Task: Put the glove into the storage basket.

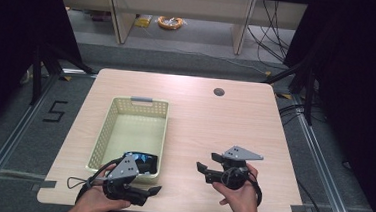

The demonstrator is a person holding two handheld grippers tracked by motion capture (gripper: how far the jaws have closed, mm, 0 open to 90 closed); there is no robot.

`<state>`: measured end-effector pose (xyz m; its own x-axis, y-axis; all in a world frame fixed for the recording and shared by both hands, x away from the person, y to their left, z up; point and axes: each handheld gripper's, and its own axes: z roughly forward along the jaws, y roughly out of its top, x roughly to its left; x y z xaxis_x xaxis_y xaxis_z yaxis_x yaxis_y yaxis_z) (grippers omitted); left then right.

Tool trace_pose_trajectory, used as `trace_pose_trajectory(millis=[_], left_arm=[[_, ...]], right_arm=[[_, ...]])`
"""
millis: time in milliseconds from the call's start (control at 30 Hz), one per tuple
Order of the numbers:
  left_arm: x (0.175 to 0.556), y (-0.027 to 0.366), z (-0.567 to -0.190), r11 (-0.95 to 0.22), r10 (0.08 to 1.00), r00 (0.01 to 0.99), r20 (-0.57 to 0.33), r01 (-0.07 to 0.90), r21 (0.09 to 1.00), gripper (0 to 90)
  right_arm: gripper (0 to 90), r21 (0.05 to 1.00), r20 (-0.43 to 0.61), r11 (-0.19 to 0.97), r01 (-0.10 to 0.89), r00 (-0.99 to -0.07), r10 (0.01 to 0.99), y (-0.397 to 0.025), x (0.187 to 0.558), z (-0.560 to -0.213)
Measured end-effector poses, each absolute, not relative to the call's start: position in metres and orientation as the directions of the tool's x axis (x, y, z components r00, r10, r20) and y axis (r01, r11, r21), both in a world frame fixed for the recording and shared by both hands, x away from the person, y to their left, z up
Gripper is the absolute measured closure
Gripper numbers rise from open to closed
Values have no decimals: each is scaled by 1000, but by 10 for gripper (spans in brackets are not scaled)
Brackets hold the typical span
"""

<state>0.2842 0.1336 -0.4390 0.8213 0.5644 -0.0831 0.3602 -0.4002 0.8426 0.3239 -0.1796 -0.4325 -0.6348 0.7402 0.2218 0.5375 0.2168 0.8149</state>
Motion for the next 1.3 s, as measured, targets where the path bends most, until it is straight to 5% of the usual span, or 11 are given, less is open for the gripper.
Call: trace_pose_trajectory(millis=[1300], left_arm=[[258,117,-472,-460,478,874,-92,338,821,177]], right_arm=[[234,825,221,214,523,-648,729,-202,292,-457]])
